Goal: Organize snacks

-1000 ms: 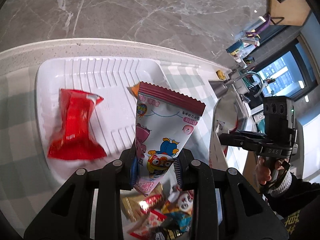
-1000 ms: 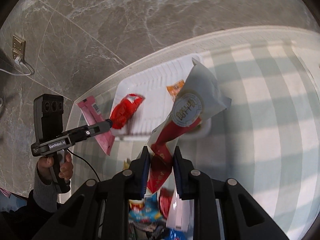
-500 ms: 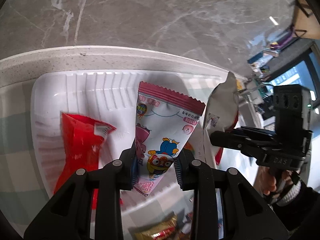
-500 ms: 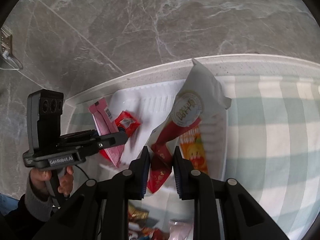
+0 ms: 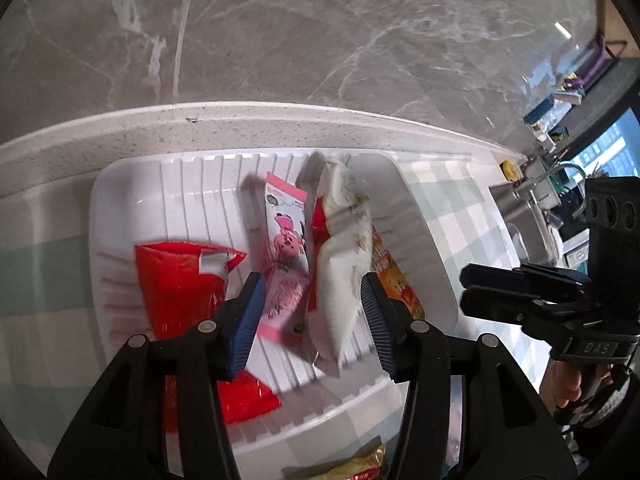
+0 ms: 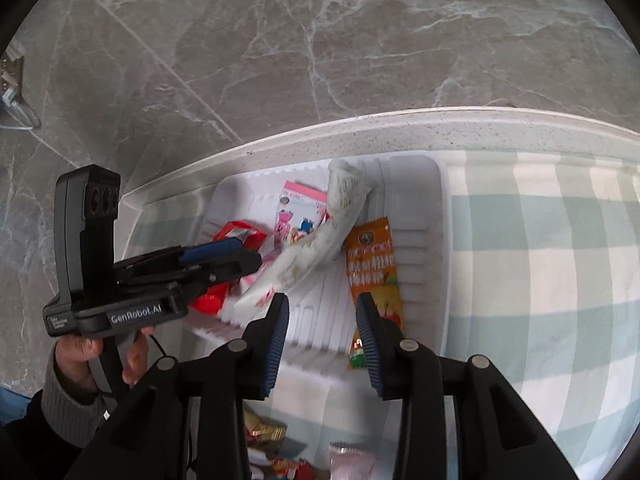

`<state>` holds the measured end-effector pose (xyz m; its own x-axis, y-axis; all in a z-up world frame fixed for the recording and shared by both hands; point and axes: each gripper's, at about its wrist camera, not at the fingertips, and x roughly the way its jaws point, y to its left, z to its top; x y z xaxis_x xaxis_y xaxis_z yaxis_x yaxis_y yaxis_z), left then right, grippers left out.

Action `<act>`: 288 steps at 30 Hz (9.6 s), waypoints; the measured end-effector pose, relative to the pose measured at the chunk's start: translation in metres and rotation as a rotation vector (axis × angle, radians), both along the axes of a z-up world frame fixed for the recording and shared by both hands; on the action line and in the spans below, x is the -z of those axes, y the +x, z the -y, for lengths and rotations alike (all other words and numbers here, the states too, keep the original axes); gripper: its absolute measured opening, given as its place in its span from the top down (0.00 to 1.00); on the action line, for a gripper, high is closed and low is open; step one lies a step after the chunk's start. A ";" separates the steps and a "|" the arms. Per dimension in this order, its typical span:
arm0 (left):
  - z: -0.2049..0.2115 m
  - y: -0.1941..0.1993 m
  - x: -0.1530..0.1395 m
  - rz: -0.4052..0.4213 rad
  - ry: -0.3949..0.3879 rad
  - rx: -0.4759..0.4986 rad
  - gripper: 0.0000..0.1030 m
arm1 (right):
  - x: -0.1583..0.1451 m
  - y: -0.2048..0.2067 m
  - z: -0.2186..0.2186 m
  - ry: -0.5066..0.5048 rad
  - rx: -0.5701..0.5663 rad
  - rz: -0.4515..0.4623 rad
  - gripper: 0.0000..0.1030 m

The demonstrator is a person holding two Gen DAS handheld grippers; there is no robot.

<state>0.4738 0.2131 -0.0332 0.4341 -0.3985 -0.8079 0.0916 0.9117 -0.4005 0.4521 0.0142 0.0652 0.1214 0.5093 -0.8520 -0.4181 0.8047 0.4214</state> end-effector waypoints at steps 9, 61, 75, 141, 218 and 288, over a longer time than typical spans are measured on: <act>0.006 -0.061 -0.017 0.031 0.019 0.037 0.53 | -0.013 -0.050 0.038 0.046 0.040 -0.015 0.61; 0.121 -0.271 0.032 0.065 0.440 0.754 0.53 | 0.050 -0.238 0.099 0.097 0.196 -0.344 0.41; 0.136 -0.272 0.042 0.077 0.490 0.824 0.53 | 0.053 -0.237 0.099 0.065 0.213 -0.345 0.52; 0.183 -0.278 0.049 -0.060 0.240 0.771 0.77 | 0.037 -0.234 0.142 -0.034 0.173 -0.178 0.72; -0.102 -0.046 -0.030 -0.010 0.064 0.018 0.81 | 0.009 -0.025 0.032 0.107 0.080 -0.087 0.72; 0.023 -0.257 0.003 -0.047 0.166 0.186 0.53 | -0.006 -0.205 0.074 -0.027 -0.046 0.103 0.49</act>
